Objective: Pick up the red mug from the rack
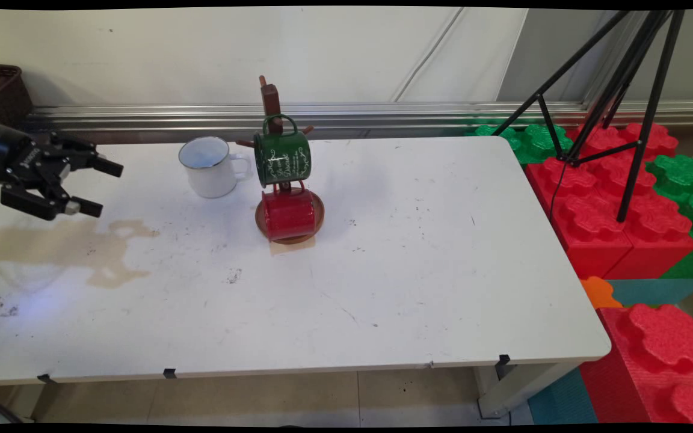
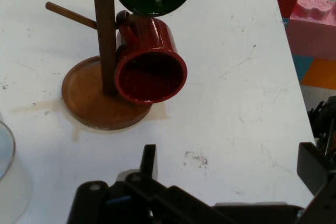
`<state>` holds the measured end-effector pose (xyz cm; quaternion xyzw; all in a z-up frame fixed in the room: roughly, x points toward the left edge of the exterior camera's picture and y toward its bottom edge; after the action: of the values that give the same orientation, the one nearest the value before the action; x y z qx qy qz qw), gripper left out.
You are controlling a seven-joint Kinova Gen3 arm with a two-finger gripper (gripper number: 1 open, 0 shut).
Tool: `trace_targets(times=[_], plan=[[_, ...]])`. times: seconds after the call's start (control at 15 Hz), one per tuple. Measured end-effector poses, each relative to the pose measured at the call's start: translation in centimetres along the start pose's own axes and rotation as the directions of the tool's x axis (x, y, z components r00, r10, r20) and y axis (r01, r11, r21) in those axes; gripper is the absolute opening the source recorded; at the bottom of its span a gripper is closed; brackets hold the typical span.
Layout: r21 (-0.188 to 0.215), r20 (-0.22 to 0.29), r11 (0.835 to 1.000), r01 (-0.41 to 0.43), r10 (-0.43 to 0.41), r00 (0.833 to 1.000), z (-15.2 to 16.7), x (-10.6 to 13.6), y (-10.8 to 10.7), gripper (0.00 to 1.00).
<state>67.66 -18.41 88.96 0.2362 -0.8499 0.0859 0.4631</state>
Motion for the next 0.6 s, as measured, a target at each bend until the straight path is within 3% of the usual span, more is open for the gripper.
trace_targets(times=[0.6], plan=[[-0.005,-0.044,1.0,0.006,-0.006,0.999,4.6,-2.1,-0.5,1.0]])
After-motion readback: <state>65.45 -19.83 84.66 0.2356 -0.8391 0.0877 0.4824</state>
